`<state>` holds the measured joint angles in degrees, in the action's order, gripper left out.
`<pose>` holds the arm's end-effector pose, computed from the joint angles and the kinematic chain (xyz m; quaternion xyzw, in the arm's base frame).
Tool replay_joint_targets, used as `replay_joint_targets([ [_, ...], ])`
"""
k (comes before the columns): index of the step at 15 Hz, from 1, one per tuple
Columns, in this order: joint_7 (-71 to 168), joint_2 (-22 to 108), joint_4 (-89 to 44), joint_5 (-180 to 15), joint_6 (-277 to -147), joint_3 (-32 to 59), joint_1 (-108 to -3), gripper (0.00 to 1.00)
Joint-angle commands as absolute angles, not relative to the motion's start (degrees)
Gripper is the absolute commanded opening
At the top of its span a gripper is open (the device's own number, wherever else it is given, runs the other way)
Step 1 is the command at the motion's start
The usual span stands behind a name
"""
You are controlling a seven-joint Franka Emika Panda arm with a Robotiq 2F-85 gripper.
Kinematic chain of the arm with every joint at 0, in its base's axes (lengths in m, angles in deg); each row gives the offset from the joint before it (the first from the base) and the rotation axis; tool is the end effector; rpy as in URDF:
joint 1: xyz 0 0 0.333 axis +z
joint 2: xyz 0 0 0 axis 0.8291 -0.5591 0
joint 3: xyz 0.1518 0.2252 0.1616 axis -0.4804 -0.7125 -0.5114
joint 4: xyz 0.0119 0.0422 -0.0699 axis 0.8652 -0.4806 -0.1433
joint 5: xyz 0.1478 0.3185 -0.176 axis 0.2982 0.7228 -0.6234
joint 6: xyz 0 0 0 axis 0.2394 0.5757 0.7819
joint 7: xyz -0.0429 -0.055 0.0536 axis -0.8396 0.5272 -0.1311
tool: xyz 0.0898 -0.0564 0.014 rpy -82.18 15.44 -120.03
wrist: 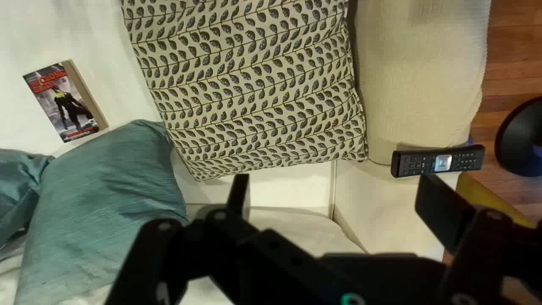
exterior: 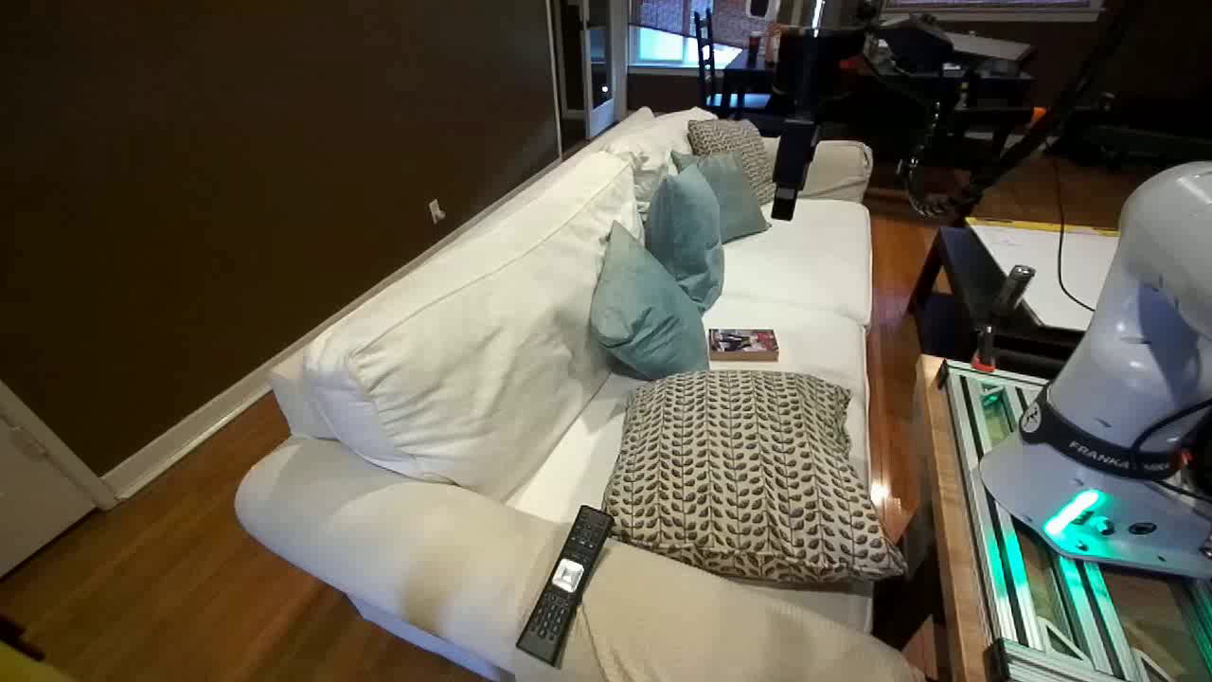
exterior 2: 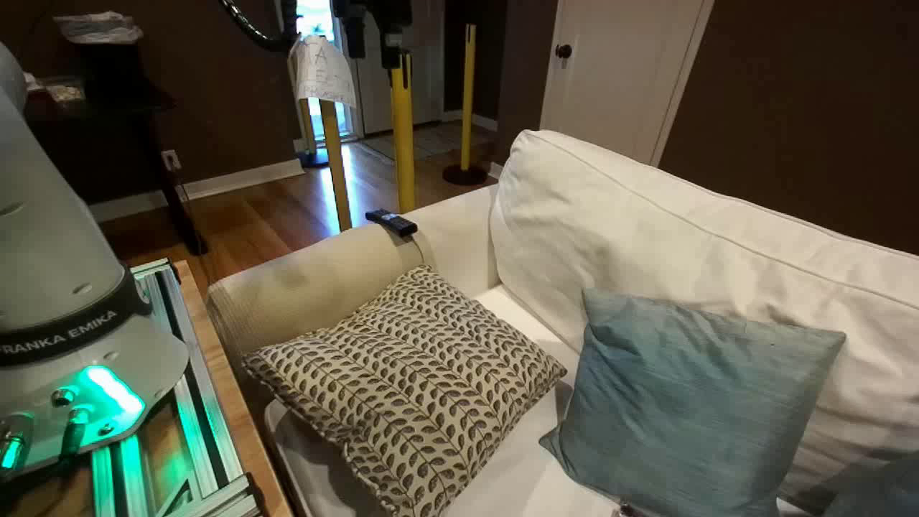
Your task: Move the brown pillow to the right then move the grey pillow to the left.
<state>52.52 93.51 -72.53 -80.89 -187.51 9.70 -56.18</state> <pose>0.3711 -0.0035 0.4928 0.9998 -0.0071 0.0119 0.0106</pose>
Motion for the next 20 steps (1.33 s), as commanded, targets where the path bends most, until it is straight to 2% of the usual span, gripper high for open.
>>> replay_joint_targets([
  [1, 52.6, 93.5, -72.4, -80.8, -187.4, 9.6, -56.3, 1.00],
  [13, 52.6, 93.5, -72.4, -80.8, -187.4, 9.6, -56.3, 1.00],
  [20, 46.3, 87.4, -78.0, -82.8, -192.0, 9.8, -60.5, 1.00],
])
